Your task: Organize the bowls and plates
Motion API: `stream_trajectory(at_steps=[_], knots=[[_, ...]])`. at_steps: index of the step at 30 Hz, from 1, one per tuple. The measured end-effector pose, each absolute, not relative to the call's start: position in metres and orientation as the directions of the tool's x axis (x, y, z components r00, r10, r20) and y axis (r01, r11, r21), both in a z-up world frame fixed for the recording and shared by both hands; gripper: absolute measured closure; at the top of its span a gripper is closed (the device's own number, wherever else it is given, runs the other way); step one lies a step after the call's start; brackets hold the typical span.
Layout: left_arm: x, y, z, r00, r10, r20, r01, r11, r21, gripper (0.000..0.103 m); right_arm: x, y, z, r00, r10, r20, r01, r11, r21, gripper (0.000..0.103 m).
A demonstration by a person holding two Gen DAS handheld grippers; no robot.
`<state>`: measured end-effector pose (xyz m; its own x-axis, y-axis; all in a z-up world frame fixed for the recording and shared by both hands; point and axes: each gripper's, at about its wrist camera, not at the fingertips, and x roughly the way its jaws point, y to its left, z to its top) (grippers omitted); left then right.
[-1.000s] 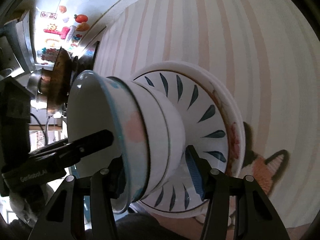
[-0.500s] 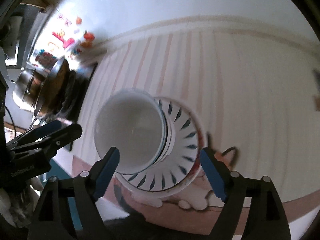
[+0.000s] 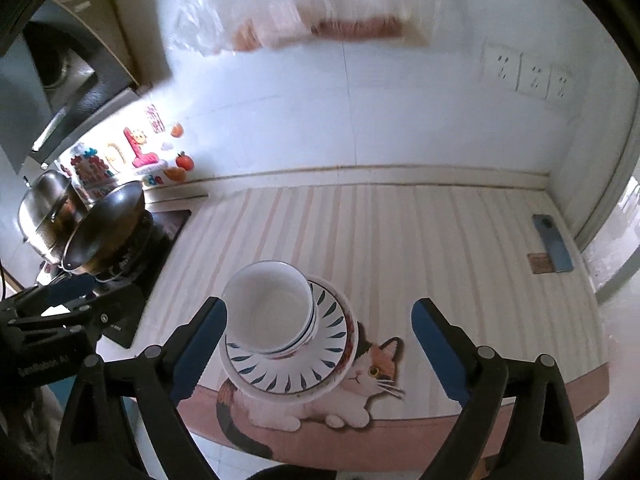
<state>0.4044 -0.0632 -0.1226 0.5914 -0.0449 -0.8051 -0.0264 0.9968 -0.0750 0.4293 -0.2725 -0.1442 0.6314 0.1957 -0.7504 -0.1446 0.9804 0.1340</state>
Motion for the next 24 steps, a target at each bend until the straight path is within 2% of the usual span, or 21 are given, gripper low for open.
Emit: stream_trajectory(at_steps=[15, 24], knots=[[0.244, -0.077, -0.06, 0.705, 0.076, -0.705, -0.12, 0.993, -0.013, 0.001, 0.257, -0.283, -0.074, 0.736, 0.199, -0.647, -0.179, 0.979, 0.098, 0.006], [0.176, -0.065, -0.047, 0.718, 0.059, -0.693, -0.117, 0.993, -0.036, 0.001, 0.162, -0.286, -0.034, 0.792, 0.163, -0.588, -0.154, 0.986, 0.066, 0.005]])
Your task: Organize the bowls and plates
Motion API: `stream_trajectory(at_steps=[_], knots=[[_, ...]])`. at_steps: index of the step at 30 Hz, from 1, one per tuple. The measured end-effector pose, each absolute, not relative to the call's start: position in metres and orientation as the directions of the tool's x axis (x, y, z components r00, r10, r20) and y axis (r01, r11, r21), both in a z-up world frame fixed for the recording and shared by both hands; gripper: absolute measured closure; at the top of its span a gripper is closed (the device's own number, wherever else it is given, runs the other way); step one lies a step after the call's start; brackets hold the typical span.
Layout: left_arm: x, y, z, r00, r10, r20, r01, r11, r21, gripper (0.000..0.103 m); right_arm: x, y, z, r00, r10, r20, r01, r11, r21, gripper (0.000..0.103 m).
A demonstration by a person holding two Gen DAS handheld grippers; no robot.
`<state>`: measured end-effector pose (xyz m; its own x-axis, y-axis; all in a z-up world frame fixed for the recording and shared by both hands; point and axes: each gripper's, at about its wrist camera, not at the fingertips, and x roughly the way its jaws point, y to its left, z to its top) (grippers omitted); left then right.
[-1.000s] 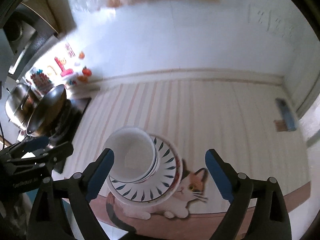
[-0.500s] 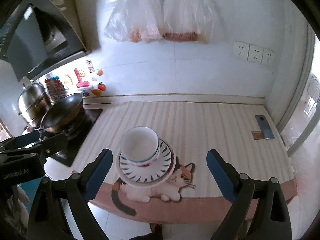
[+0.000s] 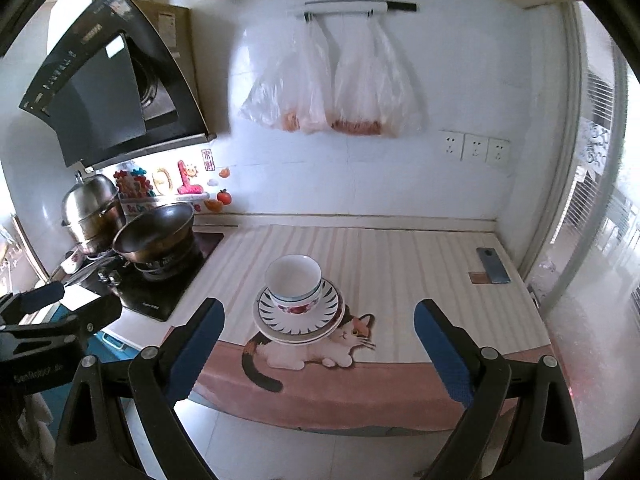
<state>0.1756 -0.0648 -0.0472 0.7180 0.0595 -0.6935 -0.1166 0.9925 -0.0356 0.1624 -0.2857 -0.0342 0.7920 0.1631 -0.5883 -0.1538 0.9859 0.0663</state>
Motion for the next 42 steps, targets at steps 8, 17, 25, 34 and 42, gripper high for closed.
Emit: stream_trajectory(at_steps=[8, 17, 25, 34, 42], knots=[[0.145, -0.049, -0.049, 0.721, 0.053, -0.691, -0.105, 0.994, -0.034, 0.001, 0.111, -0.281, -0.027, 0.805, 0.141, -0.576, -0.114, 0.99, 0.084, 0.005], [0.13, -0.041, -0.05, 0.729, 0.068, -0.681, -0.097, 0.995, -0.005, 0.001, 0.1, -0.265, -0.036, 0.785, 0.153, -0.6, -0.111, 0.988, 0.107, 0.004], [0.127, -0.038, -0.05, 0.733, 0.07, -0.677, -0.096, 0.995, -0.001, 0.001, 0.096, -0.252, -0.035, 0.782, 0.164, -0.601, -0.135, 0.986, 0.093, 0.004], [0.124, -0.035, -0.046, 0.737, 0.076, -0.672, -0.108, 0.994, -0.005, 0.001, 0.093, -0.246, -0.035, 0.787, 0.165, -0.594, -0.14, 0.986, 0.088, 0.004], [0.125, -0.034, -0.047, 0.734, 0.066, -0.675, -0.097, 0.995, -0.008, 0.001, 0.095, -0.243, -0.035, 0.785, 0.17, -0.595, -0.145, 0.985, 0.09, 0.004]])
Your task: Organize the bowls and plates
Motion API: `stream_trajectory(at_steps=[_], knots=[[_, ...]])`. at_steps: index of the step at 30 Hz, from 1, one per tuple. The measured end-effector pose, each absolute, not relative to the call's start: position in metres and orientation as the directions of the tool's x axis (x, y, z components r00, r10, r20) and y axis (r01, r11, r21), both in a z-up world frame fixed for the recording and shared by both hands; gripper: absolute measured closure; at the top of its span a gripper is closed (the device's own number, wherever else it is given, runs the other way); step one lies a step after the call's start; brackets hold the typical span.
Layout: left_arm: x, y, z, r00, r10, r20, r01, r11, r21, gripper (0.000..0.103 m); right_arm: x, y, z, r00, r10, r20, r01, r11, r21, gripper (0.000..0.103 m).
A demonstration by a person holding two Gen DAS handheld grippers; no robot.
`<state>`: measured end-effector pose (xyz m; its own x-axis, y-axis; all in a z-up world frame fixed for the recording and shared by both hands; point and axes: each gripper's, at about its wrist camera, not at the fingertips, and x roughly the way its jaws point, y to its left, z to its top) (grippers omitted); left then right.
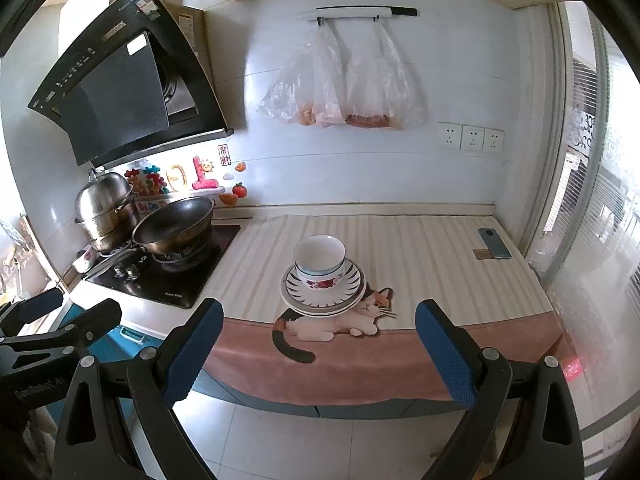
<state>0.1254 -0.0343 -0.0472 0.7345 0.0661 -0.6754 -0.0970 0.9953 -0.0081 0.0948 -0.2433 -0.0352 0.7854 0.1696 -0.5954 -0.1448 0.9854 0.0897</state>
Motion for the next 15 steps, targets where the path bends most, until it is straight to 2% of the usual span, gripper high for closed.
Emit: stream_trajectory(at_steps=[15], knots=[[0.131, -0.0242, -0.0437, 0.749, 0.059, -0.66, -0.111, 0.993, -0.037, 0.001, 0.0975, -0.2361, -0.0368, 0.794, 0.145, -0.59, -0.123, 0.989, 0.078, 0.004]])
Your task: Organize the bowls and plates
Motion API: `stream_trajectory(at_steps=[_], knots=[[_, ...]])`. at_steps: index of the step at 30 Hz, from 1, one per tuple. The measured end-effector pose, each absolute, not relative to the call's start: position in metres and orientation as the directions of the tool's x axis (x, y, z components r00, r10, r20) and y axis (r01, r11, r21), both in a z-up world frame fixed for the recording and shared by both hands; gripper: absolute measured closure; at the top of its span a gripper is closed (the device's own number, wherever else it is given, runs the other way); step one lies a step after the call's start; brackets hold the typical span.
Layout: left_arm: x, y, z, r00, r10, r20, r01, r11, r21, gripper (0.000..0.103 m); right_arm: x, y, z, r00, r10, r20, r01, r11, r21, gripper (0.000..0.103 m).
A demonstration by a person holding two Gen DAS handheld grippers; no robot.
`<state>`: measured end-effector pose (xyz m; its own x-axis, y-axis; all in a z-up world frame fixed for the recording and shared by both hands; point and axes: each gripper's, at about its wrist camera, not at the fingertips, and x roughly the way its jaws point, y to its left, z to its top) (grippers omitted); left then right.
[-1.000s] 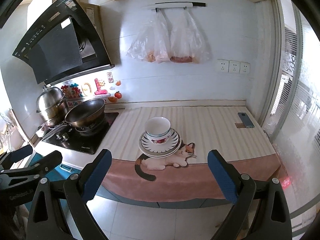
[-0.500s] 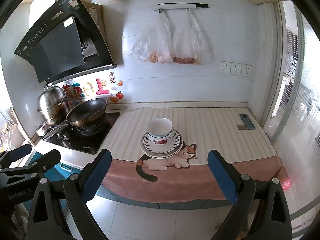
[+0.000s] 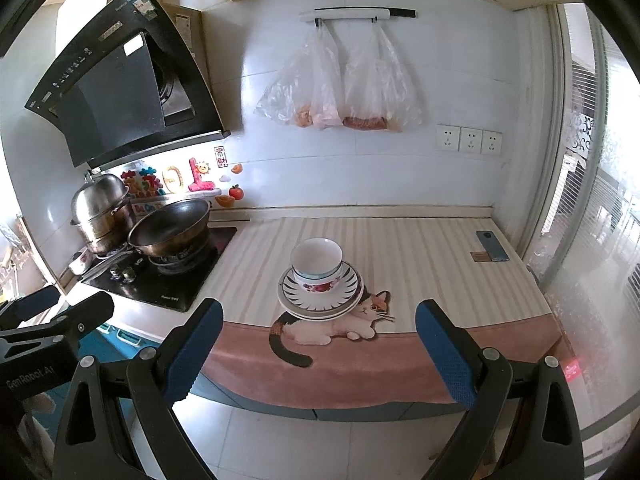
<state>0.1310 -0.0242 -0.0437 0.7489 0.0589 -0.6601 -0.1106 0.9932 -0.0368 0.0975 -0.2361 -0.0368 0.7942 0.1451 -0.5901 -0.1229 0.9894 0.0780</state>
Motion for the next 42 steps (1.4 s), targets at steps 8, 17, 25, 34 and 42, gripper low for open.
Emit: stream_trajectory(at_steps=[8, 17, 25, 34, 42], knots=[[0.1296, -0.0256, -0.0442, 0.748, 0.064, -0.661, -0.116, 0.993, -0.034, 0.001, 0.0947, -0.2349, -0.0353, 0.8, 0.137, -0.584, -0.115, 0.991, 0.076, 0.004], [0.13, -0.0249, -0.0456, 0.746, 0.072, -0.662, -0.119, 0.992, -0.026, 0.001, 0.0947, -0.2345, -0.0352, 0.799, 0.136, -0.585, -0.114, 0.991, 0.074, 0.004], [0.1302, -0.0211, -0.0459, 0.747, 0.063, -0.662, -0.115, 0.993, -0.035, 0.001, 0.0939, -0.2343, -0.0355, 0.802, 0.136, -0.582, -0.113, 0.991, 0.075, 0.004], [0.1298, -0.0218, -0.0458, 0.747, 0.065, -0.662, -0.117, 0.992, -0.035, 0.001, 0.0911, -0.2344, -0.0366, 0.8, 0.137, -0.584, -0.119, 0.99, 0.07, 0.004], [0.1286, -0.0168, -0.0455, 0.745, 0.063, -0.664, -0.12, 0.992, -0.04, 0.001, 0.0912, -0.2347, -0.0361, 0.8, 0.138, -0.585, -0.121, 0.99, 0.069, 0.004]])
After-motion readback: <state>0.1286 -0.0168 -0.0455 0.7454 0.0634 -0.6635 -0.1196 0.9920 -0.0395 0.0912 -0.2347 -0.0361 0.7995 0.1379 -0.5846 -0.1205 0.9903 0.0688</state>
